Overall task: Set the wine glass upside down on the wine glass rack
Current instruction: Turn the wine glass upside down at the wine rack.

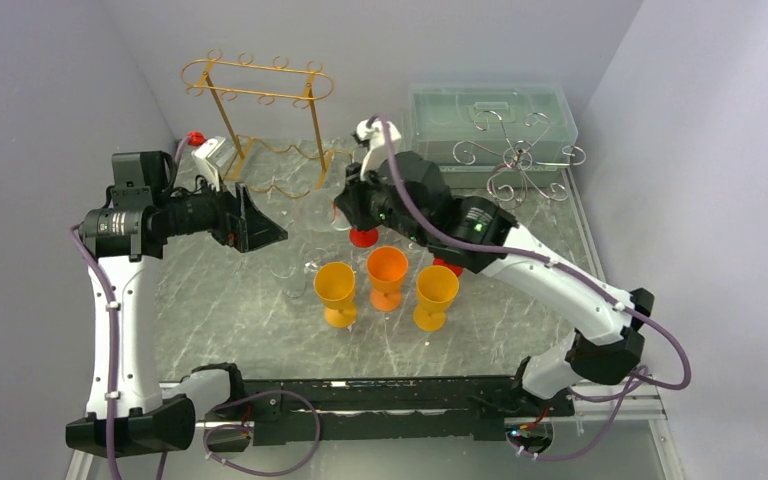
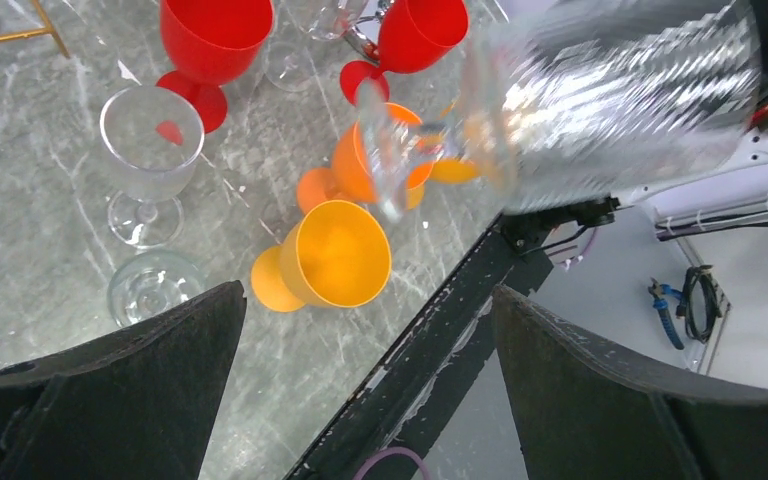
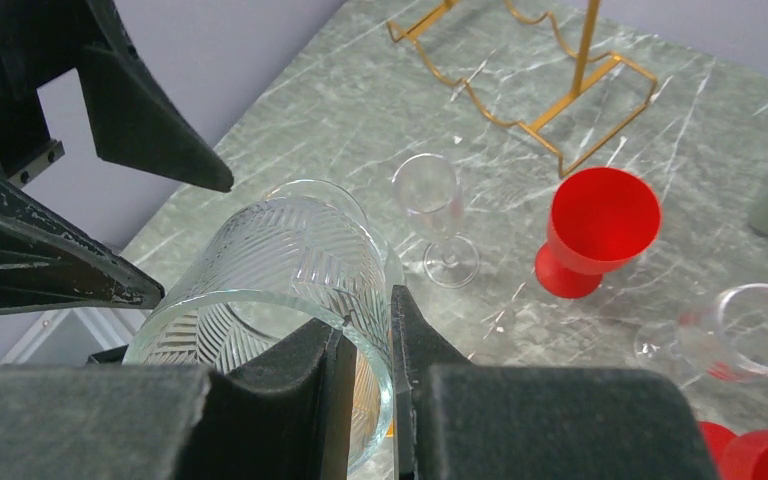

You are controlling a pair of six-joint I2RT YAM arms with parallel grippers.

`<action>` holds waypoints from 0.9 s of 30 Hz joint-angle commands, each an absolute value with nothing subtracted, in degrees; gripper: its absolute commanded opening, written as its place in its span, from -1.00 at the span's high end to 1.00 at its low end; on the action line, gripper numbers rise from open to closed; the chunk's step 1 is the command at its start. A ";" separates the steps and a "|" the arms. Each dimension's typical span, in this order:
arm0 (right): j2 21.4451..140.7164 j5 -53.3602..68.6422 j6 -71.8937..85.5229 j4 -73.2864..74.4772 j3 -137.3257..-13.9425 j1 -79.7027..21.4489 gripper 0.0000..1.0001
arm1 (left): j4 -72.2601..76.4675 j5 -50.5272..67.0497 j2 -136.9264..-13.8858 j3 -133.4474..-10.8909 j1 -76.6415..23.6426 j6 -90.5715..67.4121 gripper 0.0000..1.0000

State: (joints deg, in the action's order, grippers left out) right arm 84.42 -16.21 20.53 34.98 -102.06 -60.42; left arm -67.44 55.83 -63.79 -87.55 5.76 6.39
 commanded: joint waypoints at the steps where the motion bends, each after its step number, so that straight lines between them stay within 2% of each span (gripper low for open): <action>1: 86.08 -21.00 20.92 28.49 -105.70 -63.58 1.00 | -65.31 59.41 -62.23 -86.44 5.04 3.75 -0.98; 3: 86.05 -21.24 20.99 27.28 -105.73 -64.58 1.00 | -65.81 59.47 -61.79 -85.64 4.78 4.92 -0.98; 7: 86.17 -20.67 21.62 25.62 -105.97 -65.51 1.00 | -67.89 58.76 -61.76 -84.24 4.63 8.51 -0.50; 14: 87.02 -18.55 23.58 23.54 -105.01 -66.69 1.00 | -67.26 59.72 -61.49 -82.97 4.64 8.84 -0.39; 22: 87.55 -15.51 26.09 19.33 -103.06 -68.57 1.00 | -66.92 60.66 -62.04 -83.06 4.63 9.34 0.05; 27: 88.95 -14.94 26.52 20.21 -104.08 -69.51 1.00 | -66.78 59.62 -61.68 -83.79 4.65 10.02 0.19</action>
